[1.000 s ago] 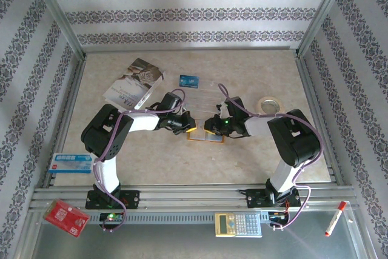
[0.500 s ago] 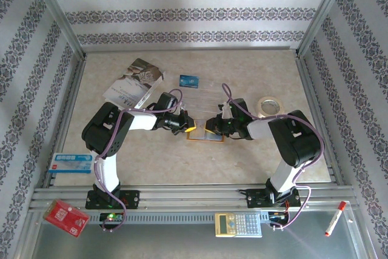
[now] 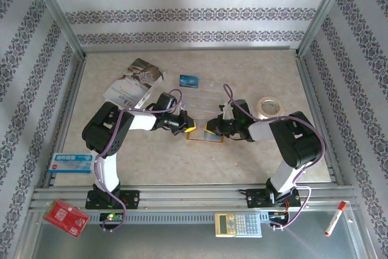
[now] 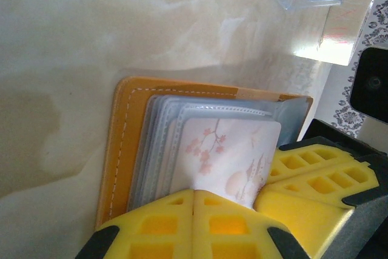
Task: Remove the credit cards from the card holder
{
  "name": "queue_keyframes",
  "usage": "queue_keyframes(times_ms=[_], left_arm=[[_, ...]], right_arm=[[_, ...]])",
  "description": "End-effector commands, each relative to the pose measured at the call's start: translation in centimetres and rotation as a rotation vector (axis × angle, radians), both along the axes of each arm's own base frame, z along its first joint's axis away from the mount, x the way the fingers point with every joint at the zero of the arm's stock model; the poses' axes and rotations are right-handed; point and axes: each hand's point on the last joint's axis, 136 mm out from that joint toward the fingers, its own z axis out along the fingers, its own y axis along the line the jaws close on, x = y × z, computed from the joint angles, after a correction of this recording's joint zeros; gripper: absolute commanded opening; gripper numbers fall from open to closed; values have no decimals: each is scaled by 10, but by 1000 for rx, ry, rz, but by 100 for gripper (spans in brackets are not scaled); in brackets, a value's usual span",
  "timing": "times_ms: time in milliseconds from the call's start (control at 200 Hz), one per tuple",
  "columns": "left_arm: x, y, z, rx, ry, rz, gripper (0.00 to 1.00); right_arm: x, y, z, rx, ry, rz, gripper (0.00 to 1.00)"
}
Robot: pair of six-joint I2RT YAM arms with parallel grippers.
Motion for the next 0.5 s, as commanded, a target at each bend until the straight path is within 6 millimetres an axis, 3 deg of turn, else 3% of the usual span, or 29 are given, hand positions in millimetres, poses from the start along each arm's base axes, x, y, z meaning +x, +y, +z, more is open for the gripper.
queue_keyframes(times_ms=[0, 280, 495], left_arm=[[-49, 52, -86, 279, 267, 78, 9], [-46, 52, -82, 267, 256, 84, 11], [-48, 53, -86, 270, 265, 86, 11]], right_arm=[[4, 1, 27, 75, -78, 26, 2], [4, -6, 15, 49, -37, 16, 1], [0, 1, 0, -44, 14, 28, 14]])
